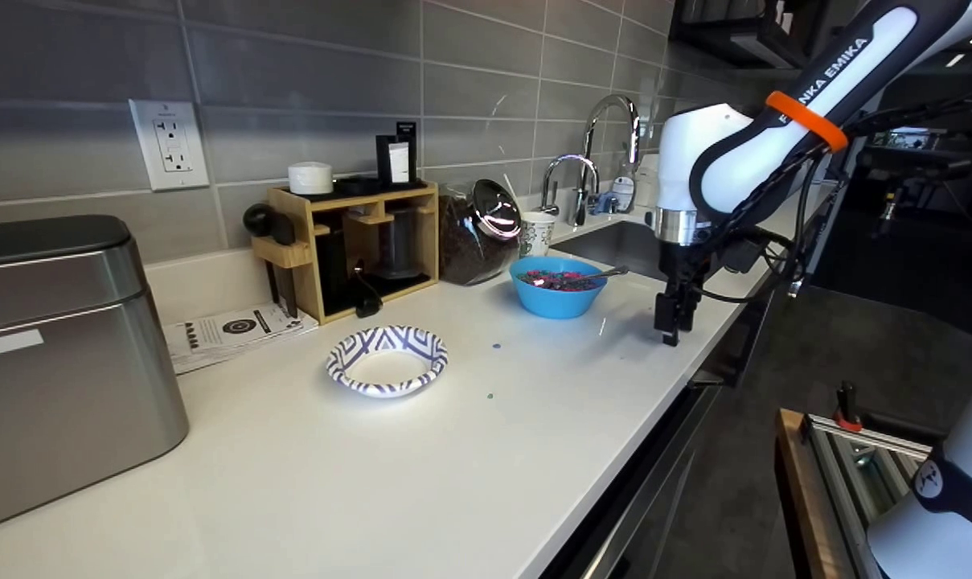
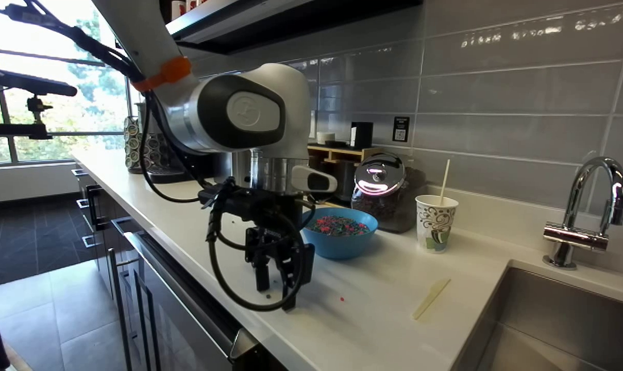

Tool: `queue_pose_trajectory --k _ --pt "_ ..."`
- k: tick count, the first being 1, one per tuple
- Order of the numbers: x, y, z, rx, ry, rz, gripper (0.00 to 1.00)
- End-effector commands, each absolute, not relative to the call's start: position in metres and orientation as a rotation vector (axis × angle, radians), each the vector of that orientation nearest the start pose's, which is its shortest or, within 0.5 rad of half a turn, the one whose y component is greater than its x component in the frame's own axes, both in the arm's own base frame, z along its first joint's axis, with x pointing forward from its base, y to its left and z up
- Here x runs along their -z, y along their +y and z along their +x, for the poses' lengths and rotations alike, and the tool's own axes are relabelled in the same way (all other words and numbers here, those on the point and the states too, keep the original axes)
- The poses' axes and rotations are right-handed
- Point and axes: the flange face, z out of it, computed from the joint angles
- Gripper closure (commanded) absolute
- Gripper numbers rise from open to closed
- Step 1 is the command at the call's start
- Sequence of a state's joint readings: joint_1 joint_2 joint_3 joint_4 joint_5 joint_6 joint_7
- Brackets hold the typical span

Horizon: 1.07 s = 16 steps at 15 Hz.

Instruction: Put the cereals inside the blue bowl

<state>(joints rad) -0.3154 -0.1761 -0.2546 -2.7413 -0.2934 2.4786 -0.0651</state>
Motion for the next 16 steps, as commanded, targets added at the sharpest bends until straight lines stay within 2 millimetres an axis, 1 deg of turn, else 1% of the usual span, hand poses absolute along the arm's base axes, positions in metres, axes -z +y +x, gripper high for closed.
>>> queue_pose_trajectory --k 1,3,7,10,11,12,13,14,15,16 --pt "-0.2715 -0.1929 0.3210 -0.243 0.457 -3.221 0.32" --pt "-0.2745 -0.1908 0.3195 -0.258 0.468 -3.214 0.34" --pt "-0.2764 -0.1898 0.3173 -0.295 0.446 -3.192 0.32" --pt "-0.2787 -0.1918 0.3183 -0.263 0.433 -3.190 0.41" --pt "-0.2776 -0.1927 0.3180 -0.262 0.426 -3.186 0.47" --pt "-0.2773 -0.1933 0.3180 -0.257 0.425 -3.186 0.42" --pt "-0.2759 -0.1936 0.3174 -0.265 0.418 -3.182 0.44" --pt "-0.2757 -0.1938 0.3170 -0.269 0.415 -3.181 0.42" --pt "-0.2757 -0.1936 0.3172 -0.266 0.399 -3.178 0.43" --pt "-0.2756 -0.1939 0.3177 -0.258 0.384 -3.178 0.41"
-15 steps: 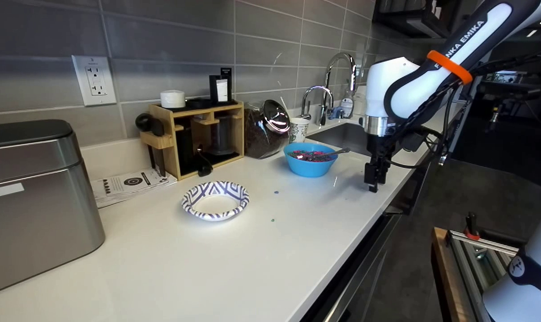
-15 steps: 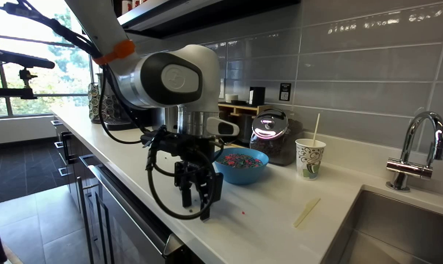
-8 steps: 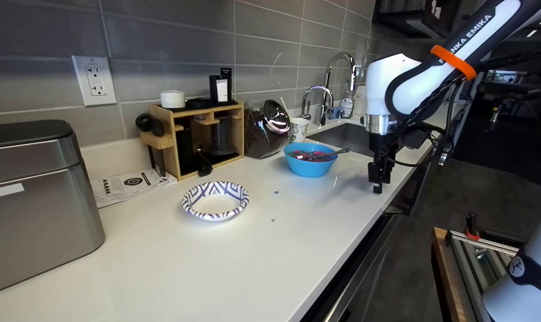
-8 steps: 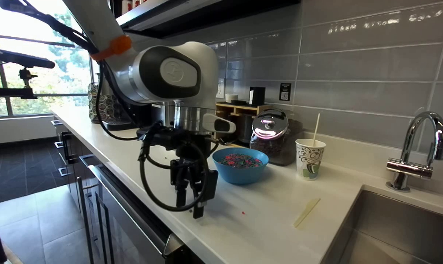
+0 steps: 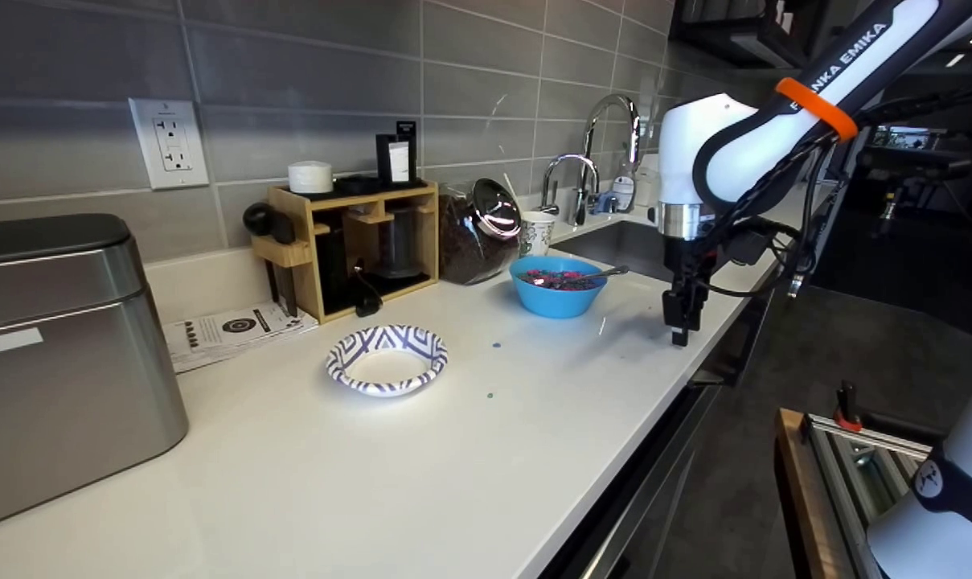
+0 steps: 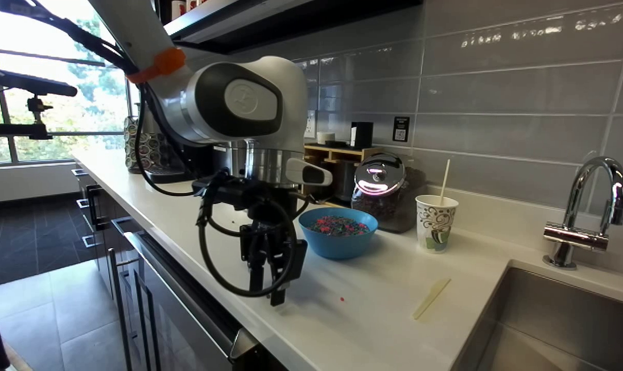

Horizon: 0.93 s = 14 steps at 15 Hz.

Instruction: Put the cereals inside the blue bowl

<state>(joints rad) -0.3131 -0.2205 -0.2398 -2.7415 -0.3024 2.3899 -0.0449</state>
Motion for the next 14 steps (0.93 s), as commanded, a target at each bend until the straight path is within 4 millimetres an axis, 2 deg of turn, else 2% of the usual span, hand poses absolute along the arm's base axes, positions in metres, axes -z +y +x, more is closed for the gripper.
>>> queue_pose_trajectory --k 1,6,14 --pt "-0.2744 -0.1948 0.3177 -0.255 0.366 -3.177 0.43" --pt "-0.2722 -0.1965 0.3168 -0.257 0.298 -3.166 0.44" --pt "-0.2685 -0.1988 0.3163 -0.246 0.200 -3.146 0.53"
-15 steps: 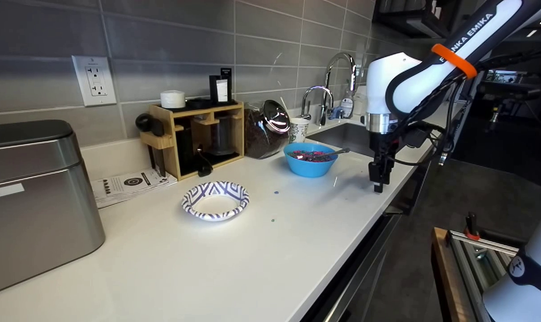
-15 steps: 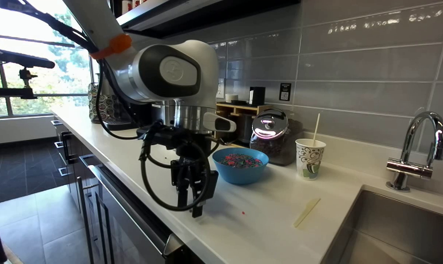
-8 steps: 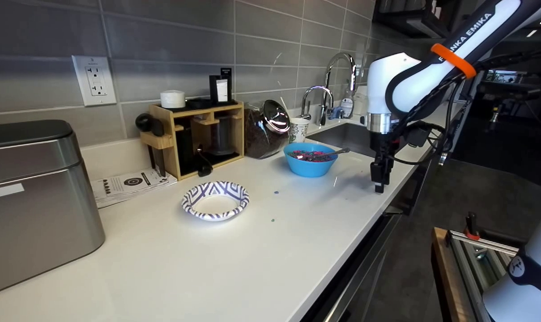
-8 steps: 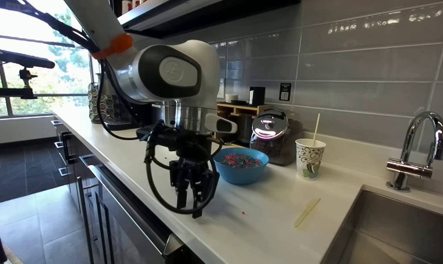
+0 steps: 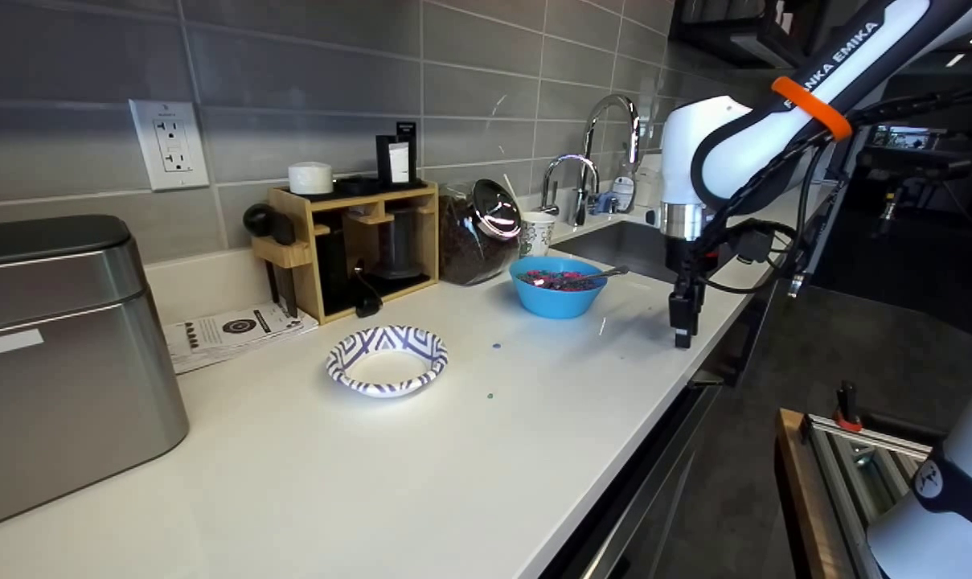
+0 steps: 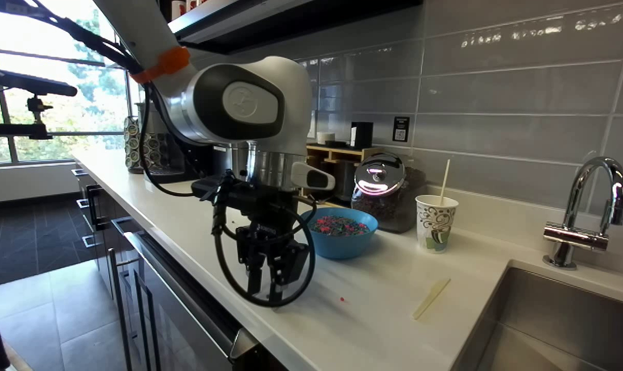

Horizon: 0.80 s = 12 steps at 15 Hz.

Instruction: Put the cereals inside the blue bowl

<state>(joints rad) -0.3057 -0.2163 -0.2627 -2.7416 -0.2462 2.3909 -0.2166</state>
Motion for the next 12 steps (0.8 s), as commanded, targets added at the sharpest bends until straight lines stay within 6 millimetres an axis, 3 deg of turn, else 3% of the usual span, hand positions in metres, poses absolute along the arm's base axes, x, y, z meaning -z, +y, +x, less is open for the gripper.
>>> queue_pose_trajectory --k 1,8,11,12 --pt "-0.2682 -0.1991 0.3165 -0.243 0.191 -3.145 0.55" --pt "-0.2651 -0.1993 0.3157 -0.243 0.146 -3.141 0.66" --pt "-0.2657 -0.1987 0.3199 -0.232 0.125 -3.136 0.83" --pt "-0.2659 -0.1978 0.3199 -0.232 0.119 -3.134 0.79"
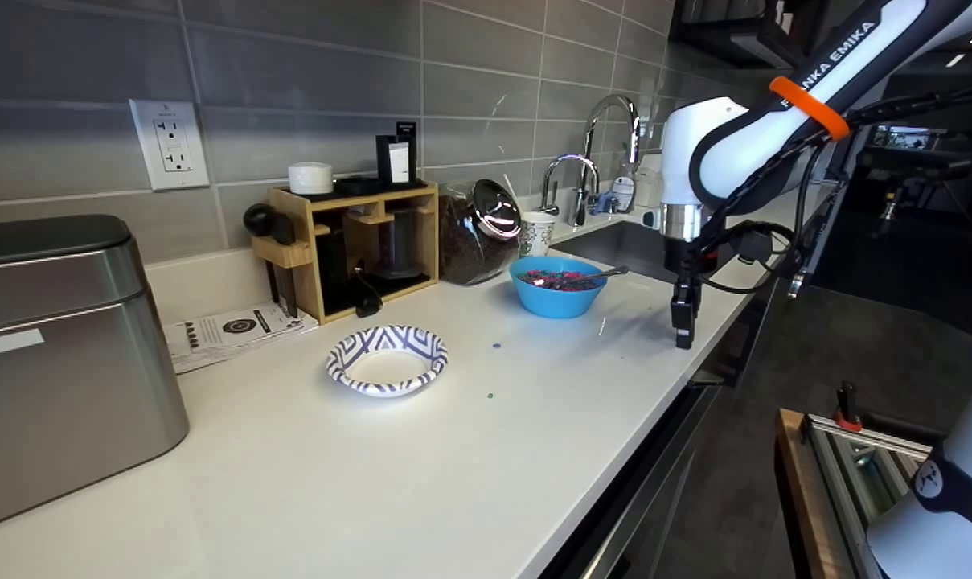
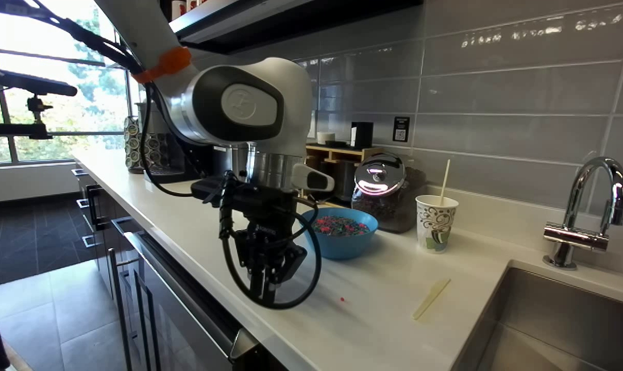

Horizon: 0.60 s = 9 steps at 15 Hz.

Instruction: Put the cereals inside the blue bowl

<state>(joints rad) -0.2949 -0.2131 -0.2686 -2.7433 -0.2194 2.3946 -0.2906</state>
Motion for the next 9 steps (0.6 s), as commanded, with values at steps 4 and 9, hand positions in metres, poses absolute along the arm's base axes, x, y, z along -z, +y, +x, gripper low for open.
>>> queue_pose_trajectory --k 4,9 --pt "-0.2673 -0.1964 0.3221 -0.220 0.093 -3.140 1.00" --pt "-0.2759 -0.1939 0.3236 -0.170 0.085 -3.156 1.00"
